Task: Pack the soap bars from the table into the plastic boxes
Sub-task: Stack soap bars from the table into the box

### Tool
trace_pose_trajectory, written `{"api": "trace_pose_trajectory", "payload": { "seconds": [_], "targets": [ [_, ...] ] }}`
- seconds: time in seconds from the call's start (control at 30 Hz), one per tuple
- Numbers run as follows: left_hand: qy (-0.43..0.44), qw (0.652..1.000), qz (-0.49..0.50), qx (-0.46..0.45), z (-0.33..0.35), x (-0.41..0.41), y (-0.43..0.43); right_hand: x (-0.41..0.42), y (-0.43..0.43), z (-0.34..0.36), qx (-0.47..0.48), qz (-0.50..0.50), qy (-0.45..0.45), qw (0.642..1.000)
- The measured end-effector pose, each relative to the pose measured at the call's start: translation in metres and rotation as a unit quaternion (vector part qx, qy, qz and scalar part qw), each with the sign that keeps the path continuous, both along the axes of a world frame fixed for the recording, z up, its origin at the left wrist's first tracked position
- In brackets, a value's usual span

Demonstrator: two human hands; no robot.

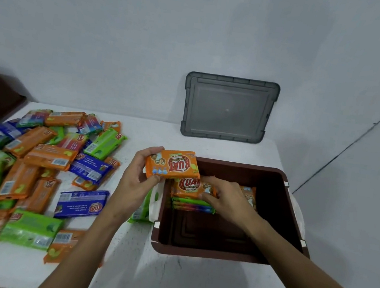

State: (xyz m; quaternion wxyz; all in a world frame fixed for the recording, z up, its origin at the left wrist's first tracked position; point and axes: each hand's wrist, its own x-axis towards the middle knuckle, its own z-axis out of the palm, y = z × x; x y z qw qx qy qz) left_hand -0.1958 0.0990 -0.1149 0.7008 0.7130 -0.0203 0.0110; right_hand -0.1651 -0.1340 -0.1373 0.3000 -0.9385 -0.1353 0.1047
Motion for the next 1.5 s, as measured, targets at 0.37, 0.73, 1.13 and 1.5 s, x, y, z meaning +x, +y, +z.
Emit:
{"api": "trace_pose_trajectory", "payload": {
  "seconds": [0.37, 0.73, 1.13, 1.5],
  "targets": [
    [-0.004, 1.000, -0.021, -0.005, 0.003, 0.003, 0.001, 0.005, -0.005, 0.027, 0.016, -0.047, -0.066, 0.997],
    [-0.023, 0.992, -0.123, 0.010, 0.017, 0.010, -0.008, 0.006, 0.000, 0.054, 0.366, -0.060, 0.239, 0.897],
    [-0.159, 0.944, -0.029, 0.289, -0.004, 0.024, -0.018, -0.010, -0.023, 0.058, 0.427, -0.104, 0.258, 0.861],
    [-0.162, 0.874, 0.022, 0.458, -0.031, 0.025, -0.016, -0.015, -0.073, 0.067, 0.314, -0.146, 0.055, 0.936]
  ]
}}
